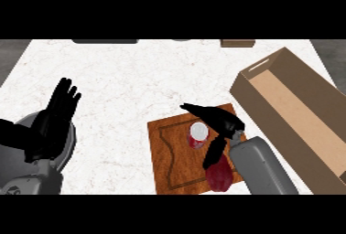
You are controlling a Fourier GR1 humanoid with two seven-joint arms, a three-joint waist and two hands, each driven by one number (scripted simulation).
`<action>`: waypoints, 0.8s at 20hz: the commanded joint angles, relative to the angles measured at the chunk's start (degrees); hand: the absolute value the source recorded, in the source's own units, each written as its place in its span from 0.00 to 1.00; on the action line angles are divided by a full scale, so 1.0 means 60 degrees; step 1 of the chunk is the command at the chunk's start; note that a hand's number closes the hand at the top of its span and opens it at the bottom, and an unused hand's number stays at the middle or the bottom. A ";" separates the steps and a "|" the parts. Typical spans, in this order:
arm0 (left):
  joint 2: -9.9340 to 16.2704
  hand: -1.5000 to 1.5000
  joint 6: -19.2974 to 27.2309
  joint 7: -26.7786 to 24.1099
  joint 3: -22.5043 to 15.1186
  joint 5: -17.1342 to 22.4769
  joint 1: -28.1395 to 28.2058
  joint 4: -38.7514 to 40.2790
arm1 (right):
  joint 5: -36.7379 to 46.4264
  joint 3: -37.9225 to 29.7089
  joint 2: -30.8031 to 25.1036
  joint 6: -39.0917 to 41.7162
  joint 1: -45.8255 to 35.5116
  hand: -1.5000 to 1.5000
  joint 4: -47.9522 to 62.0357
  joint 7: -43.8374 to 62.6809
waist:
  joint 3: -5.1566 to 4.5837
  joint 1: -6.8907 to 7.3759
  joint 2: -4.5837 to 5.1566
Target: Pick the can from the cutting board and place it in the cardboard box
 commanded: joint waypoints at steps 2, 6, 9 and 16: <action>-0.0148 0.50 -0.0062 0.0242 0.0018 0.0051 0.0232 -0.0377 | 0.0442 0.0145 -0.0039 -0.0146 0.0169 1.00 0.0035 -0.0613 | 0.0000 0.0008 -0.0003; 0.0016 0.50 -0.0212 0.0359 0.0022 0.0067 0.0666 -0.0916 | 0.1061 0.0615 -0.0214 -0.0786 0.0098 1.00 -0.0001 -0.1352 | 0.0001 0.0043 -0.0010; -0.0015 0.50 -0.0098 0.0509 0.0010 -0.0095 -0.0126 -0.0312 | 0.1510 0.0627 0.0175 -0.1555 -0.0111 1.00 0.0533 -0.1443 | 0.0001 0.0019 0.0001; -0.0200 0.50 0.0180 0.0206 0.0045 -0.0258 0.0130 -0.0225 | 0.3670 0.4999 0.0333 -0.2769 0.2674 1.00 -0.3016 0.1735 | -0.0013 -0.0220 -0.0173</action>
